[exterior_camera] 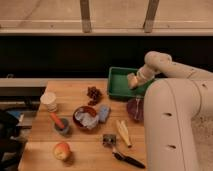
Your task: Wipe tray with eraser
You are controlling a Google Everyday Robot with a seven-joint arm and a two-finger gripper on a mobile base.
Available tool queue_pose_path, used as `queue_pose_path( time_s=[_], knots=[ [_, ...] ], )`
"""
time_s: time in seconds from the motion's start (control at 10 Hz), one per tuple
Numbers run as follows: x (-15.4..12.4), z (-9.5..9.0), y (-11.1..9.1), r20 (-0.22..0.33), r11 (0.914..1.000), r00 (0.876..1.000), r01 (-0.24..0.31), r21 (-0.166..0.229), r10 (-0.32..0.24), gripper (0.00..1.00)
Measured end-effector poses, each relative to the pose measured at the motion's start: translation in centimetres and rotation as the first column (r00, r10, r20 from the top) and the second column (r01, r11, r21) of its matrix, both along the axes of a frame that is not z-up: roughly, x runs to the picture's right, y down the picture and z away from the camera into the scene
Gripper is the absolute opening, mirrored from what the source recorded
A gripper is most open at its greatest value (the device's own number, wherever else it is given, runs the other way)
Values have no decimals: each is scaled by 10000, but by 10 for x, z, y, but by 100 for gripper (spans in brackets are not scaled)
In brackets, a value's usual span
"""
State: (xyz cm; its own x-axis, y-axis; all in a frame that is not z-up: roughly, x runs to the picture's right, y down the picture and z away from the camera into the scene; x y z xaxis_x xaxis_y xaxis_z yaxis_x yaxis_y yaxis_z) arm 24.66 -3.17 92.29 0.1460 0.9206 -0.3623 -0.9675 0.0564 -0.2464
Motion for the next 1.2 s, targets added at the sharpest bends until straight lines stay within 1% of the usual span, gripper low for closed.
queue_pose_path(
  time_s=[0.1, 0.2, 0.3, 0.4, 0.6, 0.7, 0.8, 1.0, 1.2],
  knots=[
    [11, -1, 0, 20, 10000, 10000, -48, 64, 48, 0],
    [17, 0, 0, 83, 9999, 9999, -62, 102, 61, 0],
    [20, 2, 0, 150, 9999, 9999, -71, 112, 69, 0],
    [16, 6, -2, 268, 9999, 9996, -72, 141, 68, 0],
    [-6, 15, -8, 592, 9998, 9982, -49, 167, 39, 0],
    [-23, 20, -12, 793, 9999, 9969, -9, 172, -5, 0],
    [-47, 25, -16, 997, 9998, 9950, 90, 167, -106, 0],
    [-68, 27, -18, 1069, 9998, 9942, 121, 171, -139, 0],
    [-73, 23, -19, 909, 9997, 9959, -7, 254, -16, 0]
  ],
)
